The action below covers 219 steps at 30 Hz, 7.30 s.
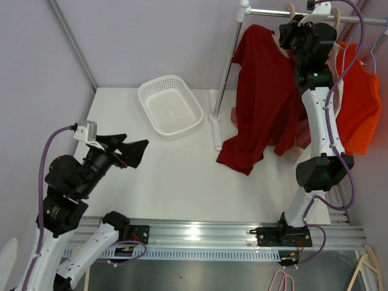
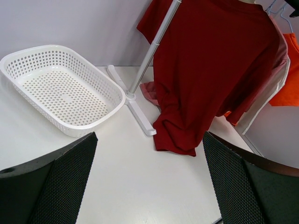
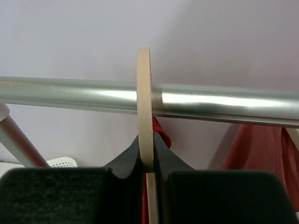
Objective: Remove the t-shirt from the hanger
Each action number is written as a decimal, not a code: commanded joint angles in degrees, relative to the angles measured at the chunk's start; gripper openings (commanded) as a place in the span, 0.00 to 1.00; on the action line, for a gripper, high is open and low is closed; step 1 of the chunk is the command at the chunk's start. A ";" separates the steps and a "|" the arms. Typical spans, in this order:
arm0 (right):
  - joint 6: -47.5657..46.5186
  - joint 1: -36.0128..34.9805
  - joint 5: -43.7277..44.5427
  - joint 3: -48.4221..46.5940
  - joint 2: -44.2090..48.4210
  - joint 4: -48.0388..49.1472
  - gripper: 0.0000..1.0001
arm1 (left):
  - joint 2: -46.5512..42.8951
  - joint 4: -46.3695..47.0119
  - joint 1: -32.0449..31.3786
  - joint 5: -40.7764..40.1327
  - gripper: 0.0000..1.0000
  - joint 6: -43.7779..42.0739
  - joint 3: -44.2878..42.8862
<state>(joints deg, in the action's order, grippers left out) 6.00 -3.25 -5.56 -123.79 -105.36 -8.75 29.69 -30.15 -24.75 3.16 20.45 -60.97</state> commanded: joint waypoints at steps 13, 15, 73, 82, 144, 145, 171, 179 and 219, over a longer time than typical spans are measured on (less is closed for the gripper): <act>-2.40 -1.94 0.54 10.20 17.89 6.90 0.00 | -0.95 1.41 -0.30 -0.61 1.00 -0.76 0.68; -1.79 -2.03 1.86 12.42 19.66 6.30 0.00 | -0.95 1.41 -0.30 -0.52 0.99 -0.67 0.68; 14.04 -41.14 75.00 10.49 18.96 -14.45 0.00 | 33.32 53.27 -48.90 -25.57 0.30 -30.12 12.02; 9.19 -37.38 75.09 9.36 15.36 -11.28 0.00 | 21.65 46.07 -55.65 -16.85 0.01 -30.37 12.01; 12.19 -30.95 46.09 15.77 36.81 -27.02 0.00 | 59.32 38.12 -2.50 -13.18 0.01 -18.25 -54.59; 12.19 -30.07 45.21 15.86 36.55 -26.41 0.00 | 60.65 39.45 -1.97 -13.26 0.01 -18.42 -56.69; 11.84 -18.20 29.56 16.29 25.47 -13.04 0.00 | 75.79 56.43 15.00 -5.00 0.01 -2.17 -61.25; 10.79 -18.02 27.71 15.95 27.84 -13.40 0.00 | 83.59 48.61 15.00 -1.51 0.01 4.69 -58.64; -3.28 -10.73 9.43 -4.97 0.77 3.66 0.00 | 81.41 8.26 10.43 0.45 1.00 8.13 -47.58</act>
<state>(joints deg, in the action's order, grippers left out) 2.55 -14.44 5.06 -125.64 -104.33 -7.86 121.97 -27.68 -12.43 5.50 32.71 -108.40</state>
